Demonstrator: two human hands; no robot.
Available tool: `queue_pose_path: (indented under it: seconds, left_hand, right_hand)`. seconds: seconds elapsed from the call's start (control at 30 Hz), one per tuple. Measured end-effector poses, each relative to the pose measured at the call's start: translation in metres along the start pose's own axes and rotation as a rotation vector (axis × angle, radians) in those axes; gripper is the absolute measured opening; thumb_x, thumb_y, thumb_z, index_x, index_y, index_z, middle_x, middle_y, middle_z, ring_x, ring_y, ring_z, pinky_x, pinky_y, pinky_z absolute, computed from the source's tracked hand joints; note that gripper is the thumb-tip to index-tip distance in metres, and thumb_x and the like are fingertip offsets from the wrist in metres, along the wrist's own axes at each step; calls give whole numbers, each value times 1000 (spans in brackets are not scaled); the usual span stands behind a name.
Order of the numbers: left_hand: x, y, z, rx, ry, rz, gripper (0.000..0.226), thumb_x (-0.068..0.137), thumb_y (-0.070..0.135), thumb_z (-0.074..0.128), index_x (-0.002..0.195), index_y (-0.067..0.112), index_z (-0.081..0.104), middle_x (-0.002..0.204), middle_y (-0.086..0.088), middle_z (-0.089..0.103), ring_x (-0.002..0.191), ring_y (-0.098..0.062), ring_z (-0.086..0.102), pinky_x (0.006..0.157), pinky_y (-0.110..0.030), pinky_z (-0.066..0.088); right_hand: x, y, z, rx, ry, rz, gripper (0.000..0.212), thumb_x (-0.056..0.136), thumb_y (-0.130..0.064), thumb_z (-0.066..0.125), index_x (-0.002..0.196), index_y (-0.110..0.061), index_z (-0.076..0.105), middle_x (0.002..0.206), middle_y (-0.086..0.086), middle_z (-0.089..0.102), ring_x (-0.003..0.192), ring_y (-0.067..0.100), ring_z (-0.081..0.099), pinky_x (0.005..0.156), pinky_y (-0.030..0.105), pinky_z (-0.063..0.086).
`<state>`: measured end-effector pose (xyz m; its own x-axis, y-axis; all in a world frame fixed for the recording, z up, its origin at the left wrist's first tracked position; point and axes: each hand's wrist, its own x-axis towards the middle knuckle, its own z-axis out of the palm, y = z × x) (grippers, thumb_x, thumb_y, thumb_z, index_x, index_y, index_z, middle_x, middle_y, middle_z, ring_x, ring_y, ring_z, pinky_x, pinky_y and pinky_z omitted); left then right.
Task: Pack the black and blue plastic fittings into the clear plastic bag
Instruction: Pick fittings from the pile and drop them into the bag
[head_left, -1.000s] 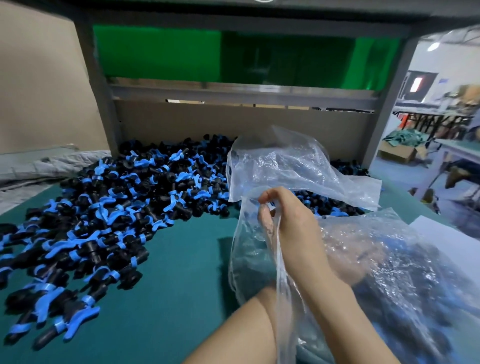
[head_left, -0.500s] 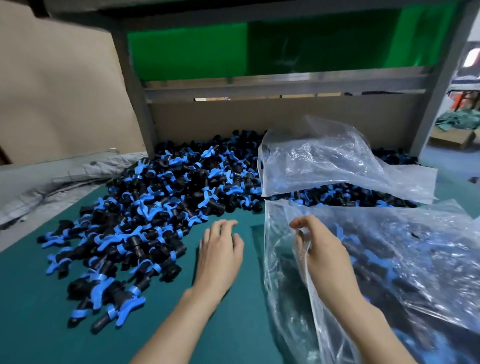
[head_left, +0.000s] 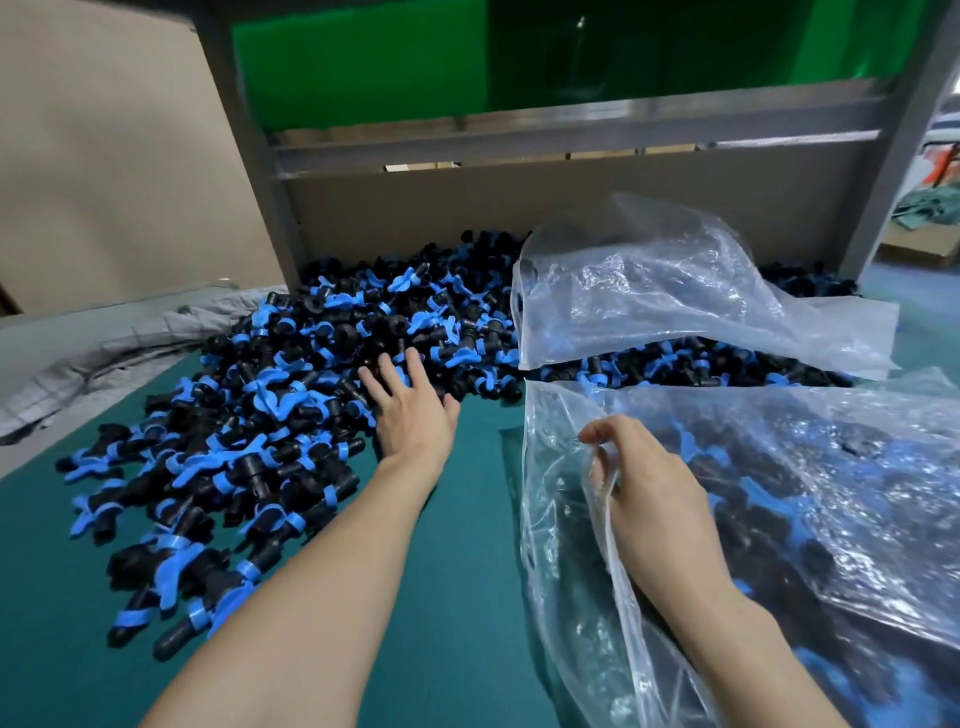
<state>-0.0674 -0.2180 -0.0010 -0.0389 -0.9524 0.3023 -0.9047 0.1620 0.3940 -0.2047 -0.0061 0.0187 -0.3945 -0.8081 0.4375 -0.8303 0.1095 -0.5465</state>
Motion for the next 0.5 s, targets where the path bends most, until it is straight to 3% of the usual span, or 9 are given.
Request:
queue_pose_path:
  seconds: [0.13, 0.37, 0.5]
  left_hand:
    - [-7, -4, -2, -45, 38, 51, 72, 90, 37, 59, 148, 14, 23, 149, -13, 25, 137, -37, 21, 88, -44, 49]
    - [-41, -17, -10, -129, 6, 245, 78, 85, 57, 49, 149, 22, 22, 139, 0, 36, 125, -25, 34, 92, -39, 43]
    - [-61, -27, -16, -182, -70, 273, 79, 84, 68, 40, 149, 31, 15, 140, 7, 33, 126, -18, 36, 91, -38, 44]
  right_hand:
    - [1, 0, 0, -11, 13, -23, 16, 102, -24, 47, 114, -26, 56, 111, -5, 66, 86, 26, 58, 73, 42, 48]
    - [1, 3, 3, -27, 25, -26, 13, 100, -28, 47, 110, -28, 56, 110, -8, 65, 87, 25, 55, 72, 38, 43]
    - [1, 3, 4, -30, 32, -37, 12, 100, -29, 47, 108, -28, 56, 107, -8, 66, 85, 25, 56, 70, 36, 41]
